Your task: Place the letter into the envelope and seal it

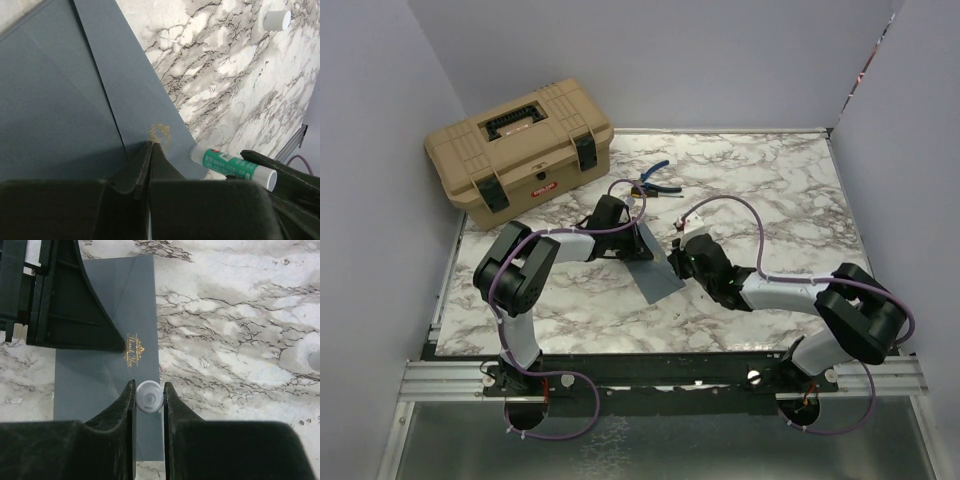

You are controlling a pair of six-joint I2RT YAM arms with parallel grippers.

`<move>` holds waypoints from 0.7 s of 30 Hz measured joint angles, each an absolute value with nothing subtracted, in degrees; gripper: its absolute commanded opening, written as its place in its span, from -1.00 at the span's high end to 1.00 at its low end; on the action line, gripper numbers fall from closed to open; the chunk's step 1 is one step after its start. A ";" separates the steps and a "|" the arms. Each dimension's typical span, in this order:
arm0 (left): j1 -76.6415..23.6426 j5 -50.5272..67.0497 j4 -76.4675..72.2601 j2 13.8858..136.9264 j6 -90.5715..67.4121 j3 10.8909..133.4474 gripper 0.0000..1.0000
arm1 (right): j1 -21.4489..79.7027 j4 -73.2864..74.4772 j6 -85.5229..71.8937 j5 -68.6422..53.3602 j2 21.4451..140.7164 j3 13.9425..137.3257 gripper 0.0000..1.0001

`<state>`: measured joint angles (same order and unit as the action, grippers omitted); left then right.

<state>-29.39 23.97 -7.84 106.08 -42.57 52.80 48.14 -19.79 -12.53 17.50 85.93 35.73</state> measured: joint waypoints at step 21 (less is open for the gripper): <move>-29.39 24.43 -5.37 107.79 -43.53 55.59 1.00 | 57.08 -40.75 -4.38 29.19 84.58 23.24 0.99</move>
